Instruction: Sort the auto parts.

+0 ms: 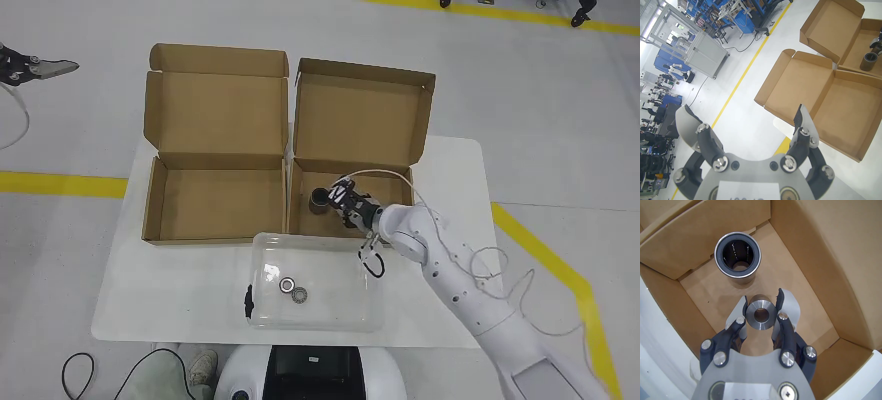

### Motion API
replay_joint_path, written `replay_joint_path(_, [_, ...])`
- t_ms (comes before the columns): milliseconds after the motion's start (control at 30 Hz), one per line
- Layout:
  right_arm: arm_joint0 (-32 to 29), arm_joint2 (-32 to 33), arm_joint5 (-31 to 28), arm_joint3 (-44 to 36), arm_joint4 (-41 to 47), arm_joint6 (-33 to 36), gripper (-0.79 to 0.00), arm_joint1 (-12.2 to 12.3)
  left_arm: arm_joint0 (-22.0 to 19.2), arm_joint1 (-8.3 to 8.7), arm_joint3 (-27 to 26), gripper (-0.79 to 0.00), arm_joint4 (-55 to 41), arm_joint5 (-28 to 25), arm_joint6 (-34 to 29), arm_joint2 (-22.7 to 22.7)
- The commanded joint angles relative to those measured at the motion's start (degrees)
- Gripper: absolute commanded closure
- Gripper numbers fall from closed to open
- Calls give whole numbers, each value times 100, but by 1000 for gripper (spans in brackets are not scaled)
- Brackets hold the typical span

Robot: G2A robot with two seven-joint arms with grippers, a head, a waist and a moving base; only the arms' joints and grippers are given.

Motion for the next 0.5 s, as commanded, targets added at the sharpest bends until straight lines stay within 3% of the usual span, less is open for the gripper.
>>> replay_joint_path(0, [43,-30,6,72,4,-13,-286,-22,0,0,0,-785,0,0,0,0])
replay_joint_path(167, [128,-69,3,175,14,-40,-545,-68,0,0,0,-785,0,0,0,0])
replay_joint_path(300, [121,-35,31,56,-93,-38,-591,-66,0,0,0,-785,0,0,0,0])
replay_joint_path(467, [-94,148,25,-458,-270,-99,-585,6,0,0,0,-785,0,0,0,0])
